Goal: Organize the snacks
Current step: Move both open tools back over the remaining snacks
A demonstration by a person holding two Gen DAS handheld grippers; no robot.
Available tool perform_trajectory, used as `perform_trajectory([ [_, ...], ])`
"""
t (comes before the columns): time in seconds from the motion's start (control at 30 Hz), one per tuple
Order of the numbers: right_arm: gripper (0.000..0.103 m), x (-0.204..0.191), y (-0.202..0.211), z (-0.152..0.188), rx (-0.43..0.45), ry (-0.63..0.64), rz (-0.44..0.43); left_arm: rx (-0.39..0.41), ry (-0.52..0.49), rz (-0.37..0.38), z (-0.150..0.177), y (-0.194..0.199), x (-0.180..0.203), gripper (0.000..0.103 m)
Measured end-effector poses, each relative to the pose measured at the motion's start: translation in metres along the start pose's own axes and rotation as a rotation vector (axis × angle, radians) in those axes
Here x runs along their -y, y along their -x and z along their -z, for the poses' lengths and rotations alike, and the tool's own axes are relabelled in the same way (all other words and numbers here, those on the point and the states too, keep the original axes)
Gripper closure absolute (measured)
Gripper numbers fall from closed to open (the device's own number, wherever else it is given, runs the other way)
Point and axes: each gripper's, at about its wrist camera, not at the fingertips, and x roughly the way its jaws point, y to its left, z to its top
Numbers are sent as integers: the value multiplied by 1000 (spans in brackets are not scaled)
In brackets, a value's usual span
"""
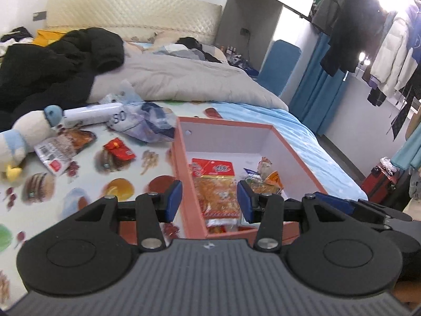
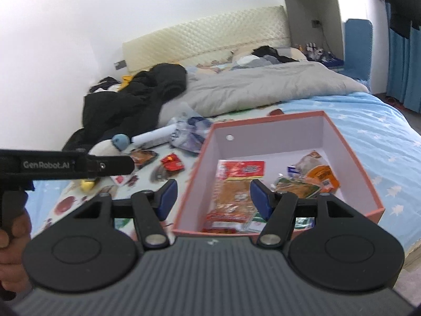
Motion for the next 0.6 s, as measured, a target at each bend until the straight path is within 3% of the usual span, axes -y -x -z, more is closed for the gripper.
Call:
perform_trajectory([
  [0.37, 39, -41, 29, 21, -28, 16, -72, 62, 25, -107, 39, 88, -18, 51],
  [0.6, 39, -64, 43, 39, -58, 41, -112, 42, 81, -138, 62, 111, -40, 51],
])
